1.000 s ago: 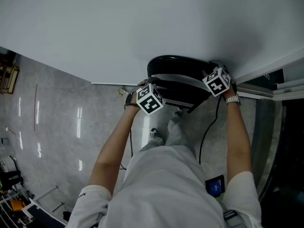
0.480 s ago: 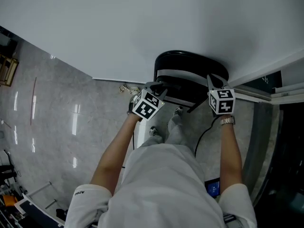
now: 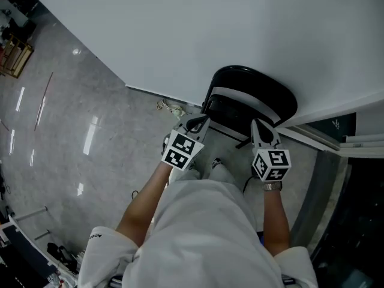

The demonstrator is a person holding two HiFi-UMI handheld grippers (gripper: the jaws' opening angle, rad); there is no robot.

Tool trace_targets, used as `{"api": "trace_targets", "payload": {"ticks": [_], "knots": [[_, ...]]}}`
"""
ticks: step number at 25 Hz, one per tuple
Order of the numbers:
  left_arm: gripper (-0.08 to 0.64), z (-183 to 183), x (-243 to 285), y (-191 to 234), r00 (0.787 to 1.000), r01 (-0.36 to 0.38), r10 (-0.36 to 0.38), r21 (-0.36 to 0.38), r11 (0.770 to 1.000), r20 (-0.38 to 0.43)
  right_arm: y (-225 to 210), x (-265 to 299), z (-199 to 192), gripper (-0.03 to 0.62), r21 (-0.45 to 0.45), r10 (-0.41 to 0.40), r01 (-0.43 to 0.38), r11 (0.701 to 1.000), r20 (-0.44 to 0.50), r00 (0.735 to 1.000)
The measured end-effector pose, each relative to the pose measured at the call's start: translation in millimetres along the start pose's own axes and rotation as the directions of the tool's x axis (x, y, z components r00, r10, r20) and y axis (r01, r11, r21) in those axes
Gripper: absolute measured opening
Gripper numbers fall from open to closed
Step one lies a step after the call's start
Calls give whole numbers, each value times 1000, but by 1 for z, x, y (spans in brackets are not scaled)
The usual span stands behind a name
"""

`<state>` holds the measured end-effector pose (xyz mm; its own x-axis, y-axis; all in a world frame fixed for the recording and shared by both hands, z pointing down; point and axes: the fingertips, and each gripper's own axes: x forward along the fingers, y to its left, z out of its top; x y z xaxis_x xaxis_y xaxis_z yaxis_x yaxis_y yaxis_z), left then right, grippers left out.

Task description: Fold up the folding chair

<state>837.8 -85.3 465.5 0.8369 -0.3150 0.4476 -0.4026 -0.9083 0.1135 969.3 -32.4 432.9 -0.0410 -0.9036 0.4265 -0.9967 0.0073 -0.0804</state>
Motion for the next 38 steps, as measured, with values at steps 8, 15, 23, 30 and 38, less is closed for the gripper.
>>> {"api": "trace_targets", "payload": {"ticks": [8, 15, 23, 30, 38], "knots": [[12, -5, -61, 7, 971, -185, 211, -206, 961, 111, 56, 3, 8, 5, -1, 198, -198, 980, 39, 979], [12, -18, -100, -12, 901, -368, 417, -300, 880, 118, 84, 2, 7, 5, -72, 412, -410, 909, 17, 911], [12, -42, -151, -60, 790, -539, 605, -352, 765, 104, 144, -20, -10, 5, -132, 646, -645, 753, -39, 762], [12, -78, -214, -80, 636, -679, 770, -435, 591, 52, 207, -46, -25, 5, -178, 778, -776, 605, -76, 623], [12, -117, -284, -107, 511, -750, 859, -483, 452, 10, 273, -83, -49, 5, -218, 844, -844, 490, -124, 522]]}}
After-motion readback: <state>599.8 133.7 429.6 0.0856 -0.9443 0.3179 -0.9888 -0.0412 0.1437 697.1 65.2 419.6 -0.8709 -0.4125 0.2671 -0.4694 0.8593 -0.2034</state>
